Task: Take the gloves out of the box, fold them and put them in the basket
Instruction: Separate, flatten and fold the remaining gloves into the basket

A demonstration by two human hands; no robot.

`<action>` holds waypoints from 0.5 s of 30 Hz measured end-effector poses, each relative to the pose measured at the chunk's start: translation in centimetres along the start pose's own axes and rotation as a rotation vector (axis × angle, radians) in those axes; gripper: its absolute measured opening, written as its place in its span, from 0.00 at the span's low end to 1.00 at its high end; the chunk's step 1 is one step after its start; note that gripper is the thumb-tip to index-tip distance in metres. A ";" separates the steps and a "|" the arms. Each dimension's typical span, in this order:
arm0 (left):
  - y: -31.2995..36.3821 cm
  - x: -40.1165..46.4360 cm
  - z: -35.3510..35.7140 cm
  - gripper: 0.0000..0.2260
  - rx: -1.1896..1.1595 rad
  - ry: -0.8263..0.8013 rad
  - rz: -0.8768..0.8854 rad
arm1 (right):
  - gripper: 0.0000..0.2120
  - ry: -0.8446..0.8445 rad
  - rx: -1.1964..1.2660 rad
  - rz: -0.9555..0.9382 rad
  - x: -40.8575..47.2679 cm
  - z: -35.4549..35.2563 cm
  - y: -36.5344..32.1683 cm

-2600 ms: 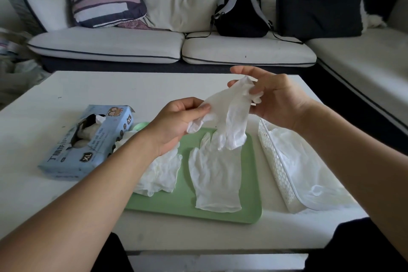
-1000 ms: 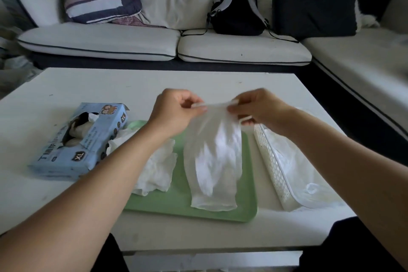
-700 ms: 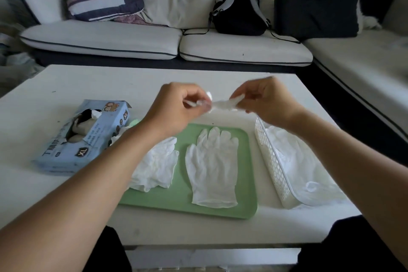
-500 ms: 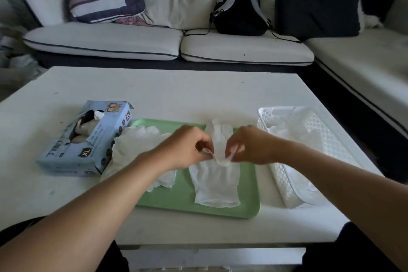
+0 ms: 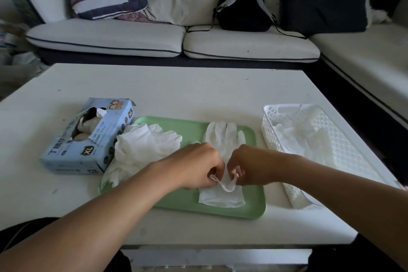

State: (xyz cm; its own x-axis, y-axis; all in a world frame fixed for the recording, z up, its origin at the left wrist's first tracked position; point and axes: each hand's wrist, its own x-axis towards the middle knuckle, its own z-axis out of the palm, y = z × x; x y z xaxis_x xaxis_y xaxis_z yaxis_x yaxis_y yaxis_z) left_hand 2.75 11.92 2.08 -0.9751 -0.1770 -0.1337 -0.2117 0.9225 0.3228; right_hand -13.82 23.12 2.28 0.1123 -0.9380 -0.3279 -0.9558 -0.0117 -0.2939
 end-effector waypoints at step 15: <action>-3.9 0.5 0.2 0.16 -0.058 0.039 -0.449 | 0.11 -0.112 0.201 0.126 0.3 -1.7 0.5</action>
State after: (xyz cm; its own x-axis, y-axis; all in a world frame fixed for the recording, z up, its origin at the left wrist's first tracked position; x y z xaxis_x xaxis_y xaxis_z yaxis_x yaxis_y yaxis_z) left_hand 3.12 8.27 0.60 -0.7870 -0.5694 -0.2375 -0.6169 0.7304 0.2933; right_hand -14.77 22.24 3.59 0.0355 -0.8831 -0.4678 -0.8924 0.1827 -0.4127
